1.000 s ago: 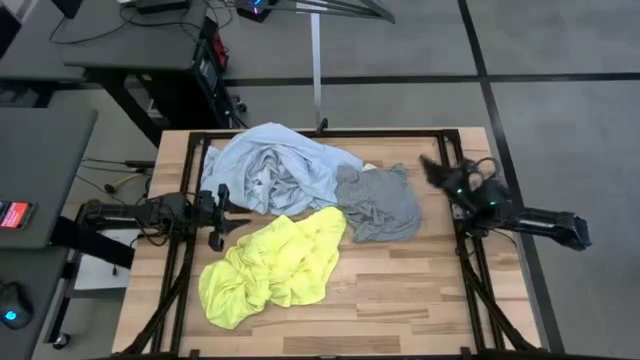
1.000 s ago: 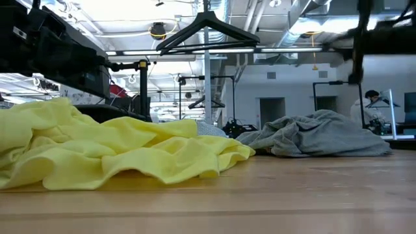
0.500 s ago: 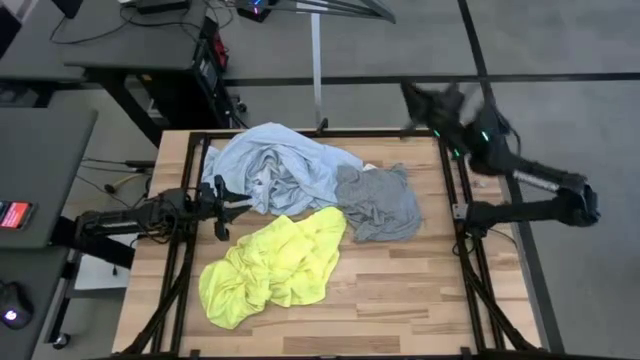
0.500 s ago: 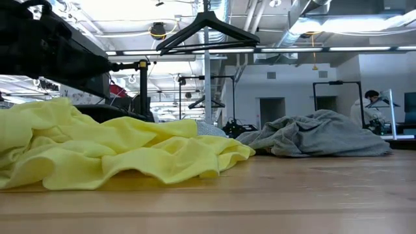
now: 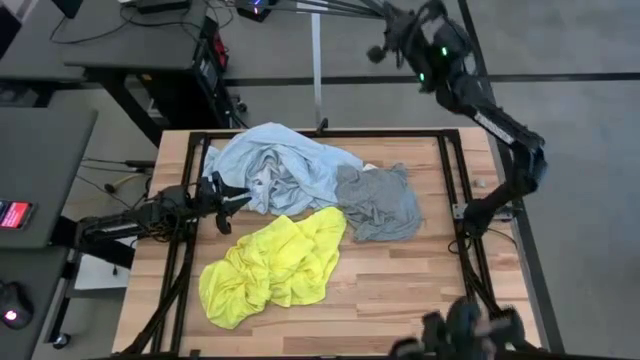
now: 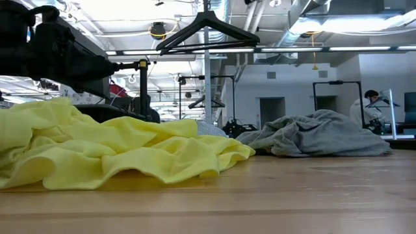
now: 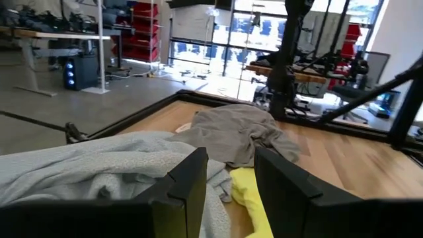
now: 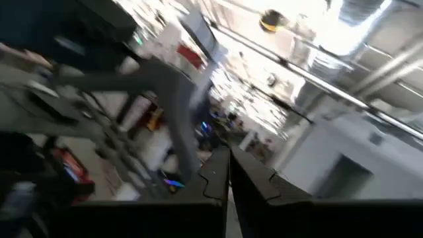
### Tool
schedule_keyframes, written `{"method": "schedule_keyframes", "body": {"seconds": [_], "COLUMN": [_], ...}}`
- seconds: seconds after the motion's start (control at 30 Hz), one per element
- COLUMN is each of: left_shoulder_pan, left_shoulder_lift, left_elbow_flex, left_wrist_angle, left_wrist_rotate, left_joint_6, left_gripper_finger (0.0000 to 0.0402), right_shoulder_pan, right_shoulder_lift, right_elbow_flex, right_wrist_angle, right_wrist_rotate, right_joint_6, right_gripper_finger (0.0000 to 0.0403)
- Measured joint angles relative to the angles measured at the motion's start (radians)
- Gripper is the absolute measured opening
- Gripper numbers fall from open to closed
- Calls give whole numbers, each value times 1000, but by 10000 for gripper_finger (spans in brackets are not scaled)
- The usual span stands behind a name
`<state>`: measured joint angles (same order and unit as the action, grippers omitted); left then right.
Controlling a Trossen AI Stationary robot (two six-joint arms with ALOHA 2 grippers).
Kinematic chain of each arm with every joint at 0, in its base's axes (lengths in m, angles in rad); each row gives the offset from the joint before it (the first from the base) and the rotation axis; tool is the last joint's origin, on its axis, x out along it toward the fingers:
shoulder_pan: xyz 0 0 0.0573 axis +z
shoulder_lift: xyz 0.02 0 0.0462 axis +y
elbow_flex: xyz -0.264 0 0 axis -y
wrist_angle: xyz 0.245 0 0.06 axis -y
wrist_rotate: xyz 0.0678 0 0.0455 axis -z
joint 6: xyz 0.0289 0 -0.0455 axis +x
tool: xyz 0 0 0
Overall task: Hang clothes
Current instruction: Remove the hanger from the rack
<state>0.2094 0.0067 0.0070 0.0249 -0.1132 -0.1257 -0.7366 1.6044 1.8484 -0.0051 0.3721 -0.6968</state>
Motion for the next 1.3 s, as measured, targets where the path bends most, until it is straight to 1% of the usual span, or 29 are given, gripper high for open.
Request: {"method": "schedule_keyframes", "body": {"seconds": [0.1,0.23,0.37,0.5,0.6,0.77,0.93,1.1,1.23,1.3], "left_shoulder_pan": [17,43,72,96,105,109,109,109,109,109], "left_shoulder_lift": [0,0,0,0,0,0,0,0,0,0], "left_elbow_flex": [0,0,0,0,0,0,0,0,0,0], "left_wrist_angle": [3,4,5,5,5,5,5,5,5,5], "left_wrist_rotate": [-22,-28,-30,-30,-30,-30,-30,-30,-30,-30], "left_joint_6": [-28,-28,-13,-11,-11,-10,-5,34,54,54], "left_gripper_finger": [109,109,109,109,109,109,109,109,109,109], "right_shoulder_pan": [-51,-71,-70,-85,-93,-103,-104,-94,-120,-130], "right_shoulder_lift": [78,151,188,229,251,257,263,274,288,296], "right_elbow_flex": [133,246,269,269,269,270,269,269,268,269], "right_wrist_angle": [-138,-203,-205,-215,-206,-186,-231,-208,-202,-172], "right_wrist_rotate": [-2,-13,-41,-40,-32,-33,-37,-53,-33,-29], "right_joint_6": [43,39,-14,-49,-61,-63,-61,-64,-66,-71], "right_gripper_finger": [62,129,195,235,244,246,246,246,244,242]}}
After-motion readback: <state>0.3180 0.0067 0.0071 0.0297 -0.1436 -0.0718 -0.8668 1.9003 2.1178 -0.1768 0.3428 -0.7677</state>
